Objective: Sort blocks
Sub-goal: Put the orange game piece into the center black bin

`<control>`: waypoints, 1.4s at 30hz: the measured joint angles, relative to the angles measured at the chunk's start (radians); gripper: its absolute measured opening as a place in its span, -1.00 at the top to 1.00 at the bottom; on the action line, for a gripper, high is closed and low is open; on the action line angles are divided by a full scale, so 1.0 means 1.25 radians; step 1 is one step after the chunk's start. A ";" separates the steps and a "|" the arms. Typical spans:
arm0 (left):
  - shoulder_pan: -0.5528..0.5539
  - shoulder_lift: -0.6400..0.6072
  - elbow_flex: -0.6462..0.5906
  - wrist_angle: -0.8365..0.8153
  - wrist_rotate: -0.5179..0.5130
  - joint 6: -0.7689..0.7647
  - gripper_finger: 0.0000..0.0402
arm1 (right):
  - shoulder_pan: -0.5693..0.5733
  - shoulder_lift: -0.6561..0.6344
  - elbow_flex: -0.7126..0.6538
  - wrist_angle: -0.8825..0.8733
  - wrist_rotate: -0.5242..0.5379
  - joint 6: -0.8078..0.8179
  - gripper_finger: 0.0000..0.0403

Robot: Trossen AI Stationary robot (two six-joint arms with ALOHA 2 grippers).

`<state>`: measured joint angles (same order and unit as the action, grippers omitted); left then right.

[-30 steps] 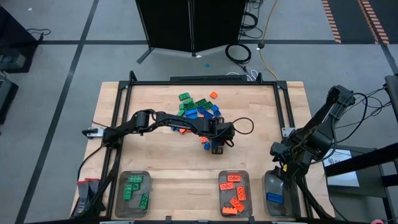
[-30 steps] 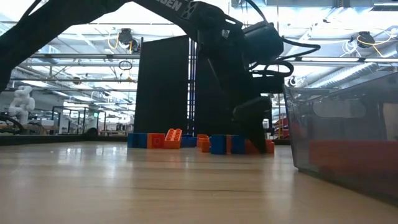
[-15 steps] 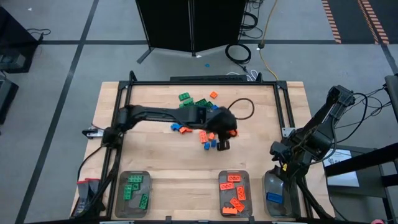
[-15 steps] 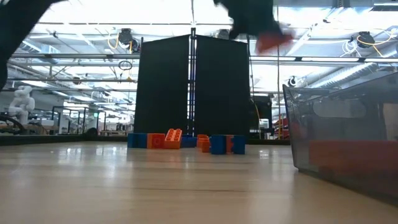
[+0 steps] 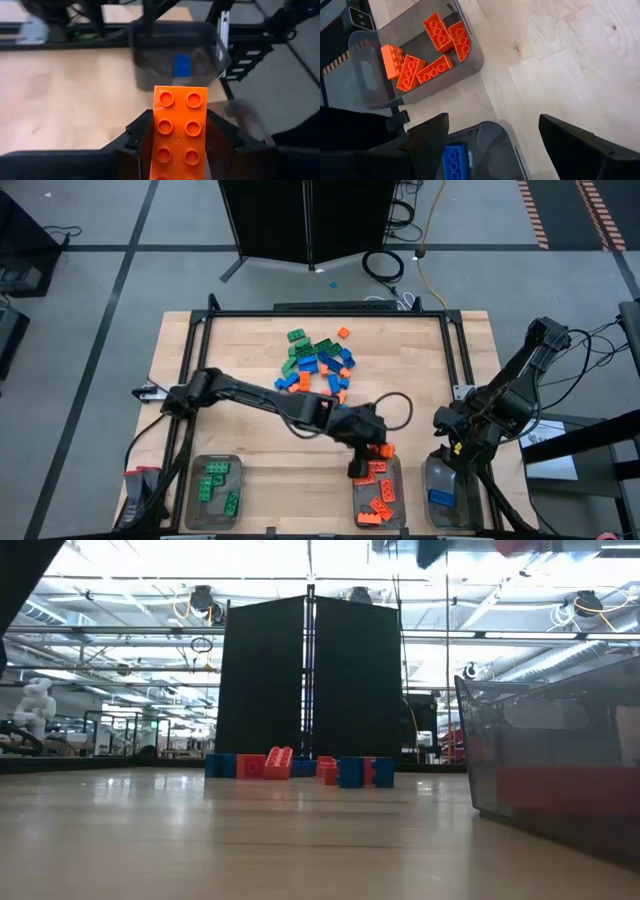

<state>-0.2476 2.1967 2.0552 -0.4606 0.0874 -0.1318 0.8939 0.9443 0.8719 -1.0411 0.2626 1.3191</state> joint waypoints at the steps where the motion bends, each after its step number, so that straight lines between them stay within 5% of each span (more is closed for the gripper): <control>1: -0.004 0.014 0.000 0.010 0.011 -0.010 0.39 | 0.000 0.000 0.000 0.000 0.000 0.000 -0.51; 8: -0.014 0.075 -0.002 0.078 0.114 -0.113 0.39 | 0.000 0.000 0.000 0.005 -0.001 0.000 -0.51; 15: -0.036 0.088 -0.002 0.055 0.115 -0.094 0.38 | 0.000 0.000 0.000 0.006 0.002 -0.002 -0.51; 22: -0.046 0.088 -0.001 0.047 0.104 -0.098 -0.34 | 0.000 0.000 0.000 0.007 0.008 -0.018 -0.51; 28: -0.045 0.079 0.003 0.024 0.081 -0.100 -0.46 | 0.000 0.000 0.000 0.017 0.023 -0.016 -0.51; 37: 0.015 -0.065 0.050 -0.302 -0.441 -0.140 -0.47 | 0.000 0.001 0.000 0.025 0.043 0.003 -0.51; 42: 0.106 -0.073 0.036 -0.429 -0.430 -0.174 -0.47 | 0.000 0.000 0.000 0.028 0.066 0.002 -0.51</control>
<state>-0.1153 2.1059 2.1002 -0.9974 -0.4501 -0.3488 0.8936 0.9450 0.8719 -1.0065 0.3448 1.3216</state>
